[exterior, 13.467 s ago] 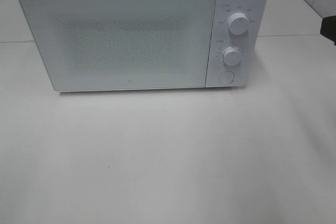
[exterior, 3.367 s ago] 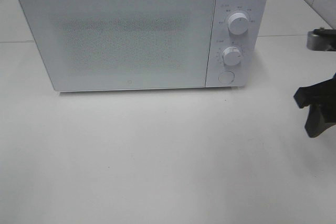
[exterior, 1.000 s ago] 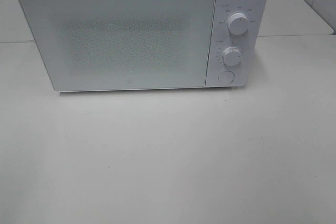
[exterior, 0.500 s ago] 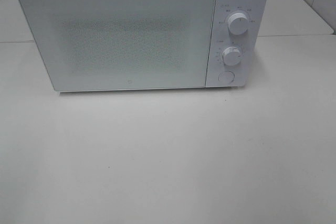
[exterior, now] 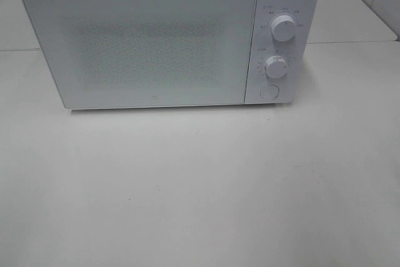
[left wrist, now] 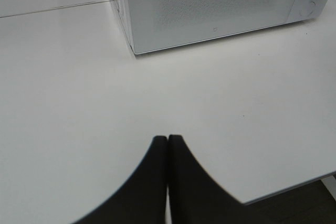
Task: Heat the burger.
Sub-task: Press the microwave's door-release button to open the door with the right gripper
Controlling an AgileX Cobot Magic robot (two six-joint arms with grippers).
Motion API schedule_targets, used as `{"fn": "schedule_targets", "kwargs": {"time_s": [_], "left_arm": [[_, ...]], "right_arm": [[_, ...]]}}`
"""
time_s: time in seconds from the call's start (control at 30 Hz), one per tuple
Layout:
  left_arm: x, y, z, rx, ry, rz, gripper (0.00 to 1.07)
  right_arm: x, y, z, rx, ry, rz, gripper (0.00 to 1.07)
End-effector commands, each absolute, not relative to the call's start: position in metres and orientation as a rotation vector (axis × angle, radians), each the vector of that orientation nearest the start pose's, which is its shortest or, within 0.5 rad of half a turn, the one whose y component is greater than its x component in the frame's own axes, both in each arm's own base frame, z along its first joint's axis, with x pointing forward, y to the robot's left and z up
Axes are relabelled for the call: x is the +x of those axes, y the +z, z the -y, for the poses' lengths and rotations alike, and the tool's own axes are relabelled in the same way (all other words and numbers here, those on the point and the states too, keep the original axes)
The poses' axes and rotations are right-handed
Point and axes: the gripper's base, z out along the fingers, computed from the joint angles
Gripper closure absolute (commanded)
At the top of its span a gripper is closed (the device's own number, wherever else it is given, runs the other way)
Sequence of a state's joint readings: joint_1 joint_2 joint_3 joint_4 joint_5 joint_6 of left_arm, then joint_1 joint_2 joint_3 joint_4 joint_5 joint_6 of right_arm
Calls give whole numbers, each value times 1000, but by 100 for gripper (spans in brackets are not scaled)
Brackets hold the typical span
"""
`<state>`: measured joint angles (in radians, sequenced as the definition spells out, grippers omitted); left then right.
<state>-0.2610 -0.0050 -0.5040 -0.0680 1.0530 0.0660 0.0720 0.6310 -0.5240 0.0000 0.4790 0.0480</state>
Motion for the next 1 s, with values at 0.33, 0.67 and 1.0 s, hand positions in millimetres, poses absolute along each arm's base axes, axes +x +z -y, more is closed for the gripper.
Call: {"fn": "schedule_targets", "kwargs": {"time_s": [0.33, 0.67, 1.0], "left_arm": [[-10, 279, 3, 326, -209, -1973, 106], [-10, 279, 3, 326, -209, -1973, 106], [-10, 279, 3, 326, -209, -1973, 106]], "right_arm": [[198, 260, -13, -34, 59, -2101, 58], [246, 228, -17, -40, 66, -2015, 93], [271, 203, -40, -118, 122, -1916, 107]]}}
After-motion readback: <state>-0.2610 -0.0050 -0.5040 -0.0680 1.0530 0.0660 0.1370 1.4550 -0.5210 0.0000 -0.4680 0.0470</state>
